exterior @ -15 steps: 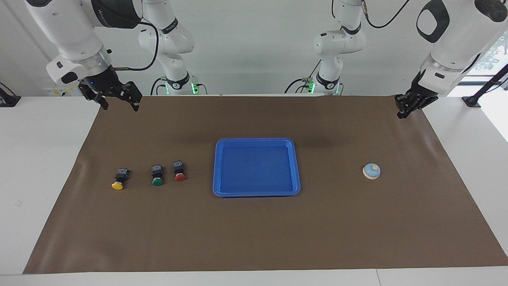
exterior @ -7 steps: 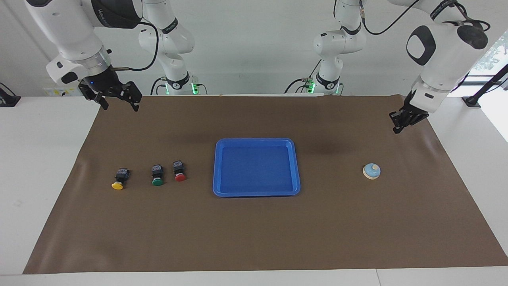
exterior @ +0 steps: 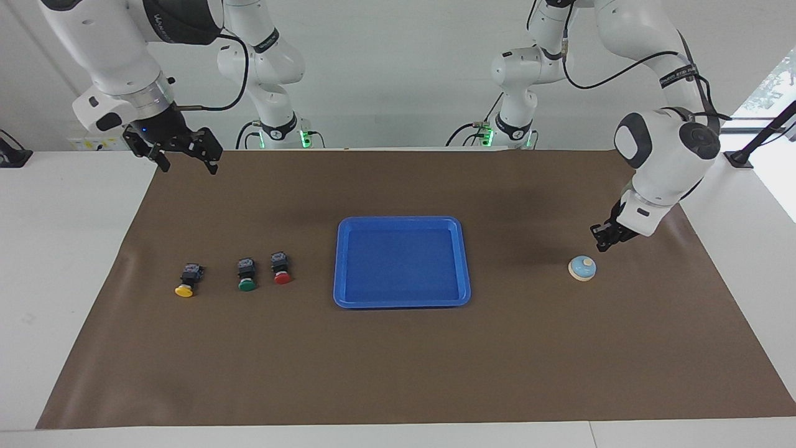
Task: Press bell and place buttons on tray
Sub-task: 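Press down on the white bell with the left gripper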
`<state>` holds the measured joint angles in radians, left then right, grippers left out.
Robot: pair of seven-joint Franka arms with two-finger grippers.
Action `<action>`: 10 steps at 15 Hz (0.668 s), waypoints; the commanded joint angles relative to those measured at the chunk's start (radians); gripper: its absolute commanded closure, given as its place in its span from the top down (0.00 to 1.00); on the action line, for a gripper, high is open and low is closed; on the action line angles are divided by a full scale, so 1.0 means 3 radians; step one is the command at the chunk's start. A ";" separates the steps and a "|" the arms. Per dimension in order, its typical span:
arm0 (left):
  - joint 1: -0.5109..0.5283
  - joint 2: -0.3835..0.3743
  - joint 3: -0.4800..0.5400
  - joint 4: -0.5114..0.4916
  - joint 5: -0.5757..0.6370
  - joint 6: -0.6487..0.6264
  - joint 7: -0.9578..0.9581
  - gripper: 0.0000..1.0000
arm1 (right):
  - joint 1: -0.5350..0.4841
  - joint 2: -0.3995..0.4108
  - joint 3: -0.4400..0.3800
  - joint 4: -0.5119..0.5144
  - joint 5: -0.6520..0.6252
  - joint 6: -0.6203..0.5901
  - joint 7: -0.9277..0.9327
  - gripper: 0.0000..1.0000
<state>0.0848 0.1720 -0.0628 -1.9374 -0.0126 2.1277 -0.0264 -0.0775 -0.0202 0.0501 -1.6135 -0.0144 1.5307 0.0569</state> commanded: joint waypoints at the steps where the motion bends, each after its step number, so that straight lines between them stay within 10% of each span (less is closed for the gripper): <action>1: -0.0001 0.0045 0.0005 -0.0036 0.0057 0.0133 -0.0024 0.00 | -0.0043 -0.0081 0.0022 -0.0083 0.0048 -0.0015 -0.0067 1.00; 10: -0.0012 0.0071 0.0005 -0.0332 0.0057 0.0419 0.0001 0.00 | -0.0043 -0.0081 0.0022 -0.0083 0.0048 -0.0015 -0.0067 1.00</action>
<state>0.0845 0.1951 -0.0637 -2.0173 -0.0126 2.2204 -0.0264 -0.0775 -0.0202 0.0501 -1.6137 -0.0144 1.5308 0.0569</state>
